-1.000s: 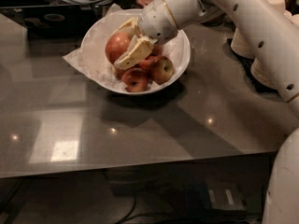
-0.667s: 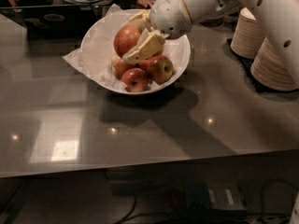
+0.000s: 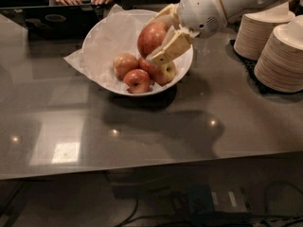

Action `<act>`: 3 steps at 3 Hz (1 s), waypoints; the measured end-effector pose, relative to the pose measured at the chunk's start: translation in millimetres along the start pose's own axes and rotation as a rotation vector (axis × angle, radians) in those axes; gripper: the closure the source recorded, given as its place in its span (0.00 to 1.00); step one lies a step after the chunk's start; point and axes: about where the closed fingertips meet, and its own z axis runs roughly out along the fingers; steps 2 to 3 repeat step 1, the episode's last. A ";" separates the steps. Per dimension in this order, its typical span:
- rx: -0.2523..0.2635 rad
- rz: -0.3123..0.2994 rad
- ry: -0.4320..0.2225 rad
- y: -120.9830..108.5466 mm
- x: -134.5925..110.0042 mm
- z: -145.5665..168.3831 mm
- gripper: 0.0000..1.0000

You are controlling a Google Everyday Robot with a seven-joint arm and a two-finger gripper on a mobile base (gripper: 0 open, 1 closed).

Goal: Pick apple from white bowl

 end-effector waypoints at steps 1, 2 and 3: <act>0.002 0.000 0.002 1.4 -0.6 -1.3 1.00; 0.002 0.000 0.002 1.4 -0.6 -1.3 1.00; 0.002 0.000 0.002 1.4 -0.6 -1.3 1.00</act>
Offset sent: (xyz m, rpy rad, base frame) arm 0.0000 0.0000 0.0000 0.0000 0.0000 0.0000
